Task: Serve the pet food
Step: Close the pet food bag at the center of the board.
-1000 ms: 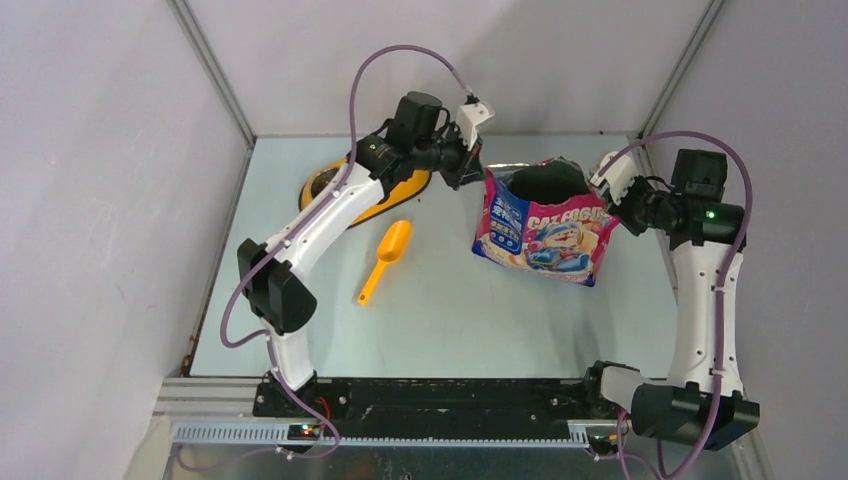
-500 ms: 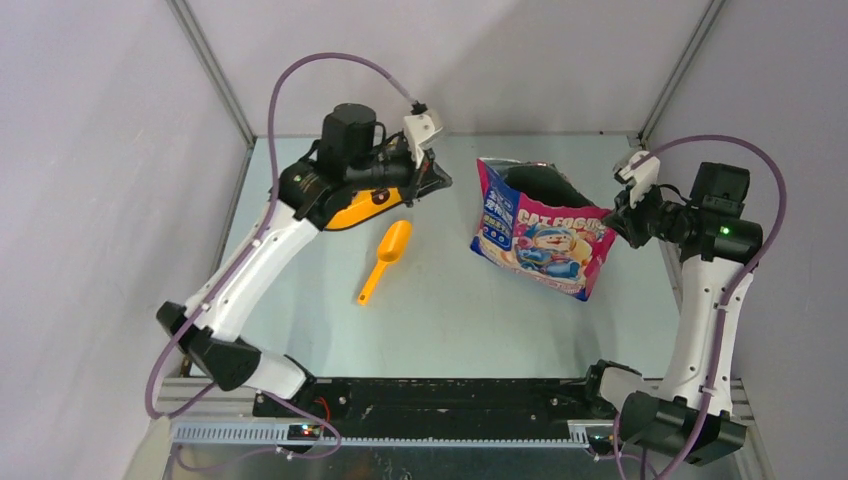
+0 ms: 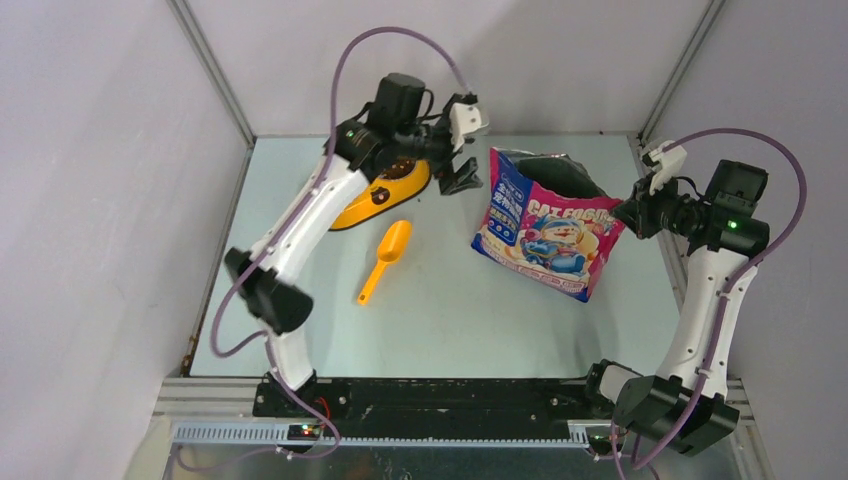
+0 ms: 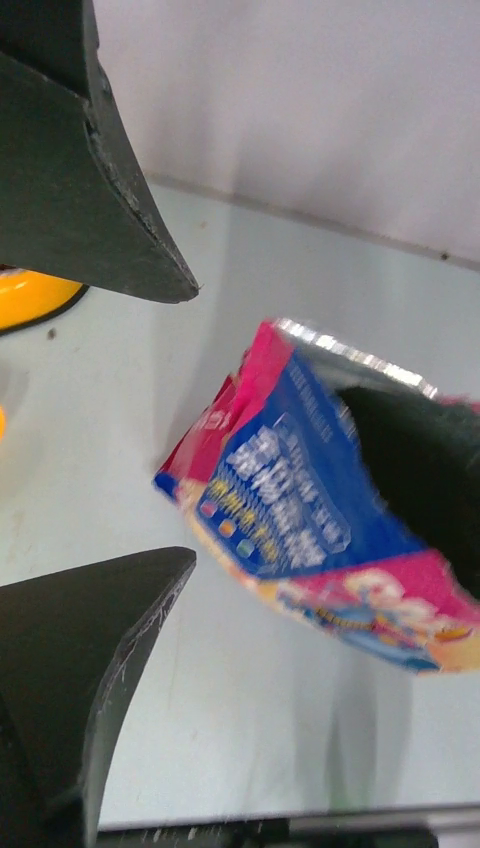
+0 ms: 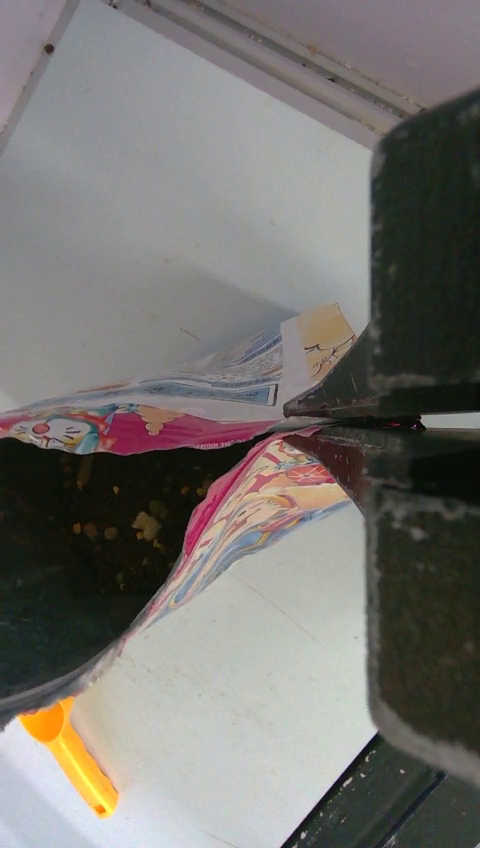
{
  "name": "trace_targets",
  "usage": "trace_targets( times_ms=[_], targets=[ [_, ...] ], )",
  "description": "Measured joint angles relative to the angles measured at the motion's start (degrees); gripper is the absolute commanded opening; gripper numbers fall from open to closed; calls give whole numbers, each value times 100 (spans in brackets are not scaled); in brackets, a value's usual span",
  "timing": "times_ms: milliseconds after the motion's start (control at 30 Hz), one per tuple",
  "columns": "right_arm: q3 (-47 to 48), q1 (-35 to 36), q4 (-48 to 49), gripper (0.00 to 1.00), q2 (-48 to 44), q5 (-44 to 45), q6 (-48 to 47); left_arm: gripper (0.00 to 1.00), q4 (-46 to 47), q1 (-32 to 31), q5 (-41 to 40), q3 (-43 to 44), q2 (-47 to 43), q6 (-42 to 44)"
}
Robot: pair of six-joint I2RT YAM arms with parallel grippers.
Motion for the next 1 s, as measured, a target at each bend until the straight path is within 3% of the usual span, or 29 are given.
trace_targets(
  times_ms=[167,433,800,1000],
  targets=[
    [-68,-7,144,0,0,-4,66,100,-400,0,94,1469,1239,601],
    [-144,17,256,0,-20,-4,48,100,-691,0,413,1873,1812,1346],
    [-214,385,293,0,-94,210,-127,99,-437,-20,846,2428,2280,1425],
    [-216,393,310,0,-109,282,-149,79,-551,-31,1274,2667,2566,1534]
  ],
)
